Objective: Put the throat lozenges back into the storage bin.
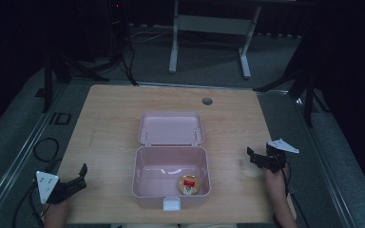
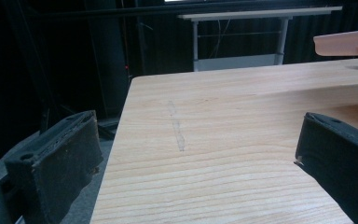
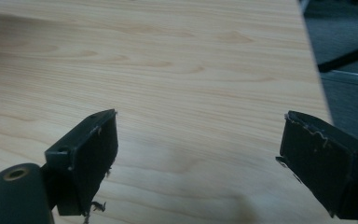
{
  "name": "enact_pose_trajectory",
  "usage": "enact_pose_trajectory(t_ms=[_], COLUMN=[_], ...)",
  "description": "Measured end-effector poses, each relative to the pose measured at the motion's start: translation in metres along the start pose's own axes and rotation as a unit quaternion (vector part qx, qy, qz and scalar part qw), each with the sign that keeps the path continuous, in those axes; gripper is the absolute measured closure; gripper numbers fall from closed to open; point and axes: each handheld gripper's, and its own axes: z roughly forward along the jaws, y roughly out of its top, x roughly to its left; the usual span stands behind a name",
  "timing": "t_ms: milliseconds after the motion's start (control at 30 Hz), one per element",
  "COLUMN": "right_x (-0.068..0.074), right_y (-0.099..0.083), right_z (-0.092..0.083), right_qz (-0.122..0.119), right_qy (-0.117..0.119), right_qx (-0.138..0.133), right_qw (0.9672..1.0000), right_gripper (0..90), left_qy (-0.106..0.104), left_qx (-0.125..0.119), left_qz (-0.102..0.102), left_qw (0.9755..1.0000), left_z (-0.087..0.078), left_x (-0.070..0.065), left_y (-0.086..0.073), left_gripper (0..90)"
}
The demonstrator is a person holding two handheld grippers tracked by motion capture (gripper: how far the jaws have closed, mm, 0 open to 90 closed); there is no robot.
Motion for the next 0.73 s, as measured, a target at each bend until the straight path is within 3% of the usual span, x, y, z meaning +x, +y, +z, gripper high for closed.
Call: enact_pose_trajectory(t_ms=[133,333,733], right_x=[-0.007,-0.014,-0.012], right_y=[-0.002,-0.007,-0.006], right_z=[-0.005,-0.004,-0.001], right_qz=[0.014,0.028,0.02], right_qy=[-0.03,-0.039,-0.034], right_qx=[-0.01,-0.006,0.006], right_qw=[0.9994,0.9988,0.9992], right_gripper=[13.1,13.2,13.1], left_qy=[0.0,0.003,0.0], left_qx=[0.0,0.002,0.0], left_qz=[-0.001,-0.002,0.0], left_qw=[1.0,1.0,1.0], left_z=[0.0,0.001,0.0], left_x=[0.0,0.0,0.0], left_y=[0.0,0.0,0.0], left_gripper=[0.5,0.5,0.5])
